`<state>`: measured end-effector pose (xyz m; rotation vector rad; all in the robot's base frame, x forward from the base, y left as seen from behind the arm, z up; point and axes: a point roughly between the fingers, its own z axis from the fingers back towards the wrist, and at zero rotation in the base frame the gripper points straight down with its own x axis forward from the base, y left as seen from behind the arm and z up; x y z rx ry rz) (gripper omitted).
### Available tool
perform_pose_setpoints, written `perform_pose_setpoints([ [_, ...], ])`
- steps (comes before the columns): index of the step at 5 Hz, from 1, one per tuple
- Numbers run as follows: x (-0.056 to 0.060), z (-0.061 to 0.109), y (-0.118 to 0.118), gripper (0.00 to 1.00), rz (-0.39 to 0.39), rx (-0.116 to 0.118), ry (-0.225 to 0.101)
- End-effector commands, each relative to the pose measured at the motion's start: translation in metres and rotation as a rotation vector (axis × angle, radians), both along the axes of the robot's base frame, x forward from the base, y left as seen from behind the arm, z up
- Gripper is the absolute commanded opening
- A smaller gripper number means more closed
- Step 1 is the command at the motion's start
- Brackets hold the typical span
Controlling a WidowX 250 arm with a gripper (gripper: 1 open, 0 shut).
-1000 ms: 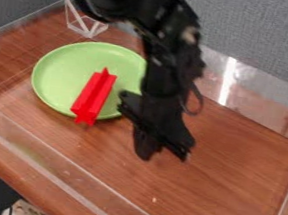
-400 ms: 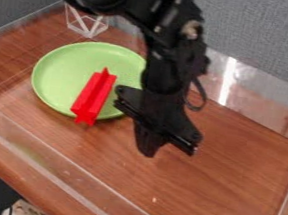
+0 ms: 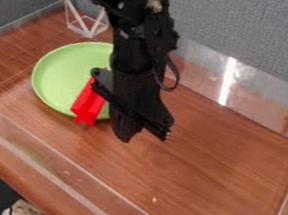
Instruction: Put the red object on the right side
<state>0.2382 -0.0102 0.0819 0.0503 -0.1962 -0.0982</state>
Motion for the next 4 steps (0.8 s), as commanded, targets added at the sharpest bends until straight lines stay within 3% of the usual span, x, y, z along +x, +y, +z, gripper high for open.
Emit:
perform_pose_setpoints([
  [1,0.002,0.009,-0.021,0.00,-0.122,-0.016,-0.035],
  [2,0.012,0.015,-0.053,0.00,-0.082,-0.024,-0.029],
  [3,0.015,0.022,-0.030,0.00,0.037,-0.010,-0.020],
  [4,0.005,0.025,0.004,0.00,0.147,0.010,-0.019],
])
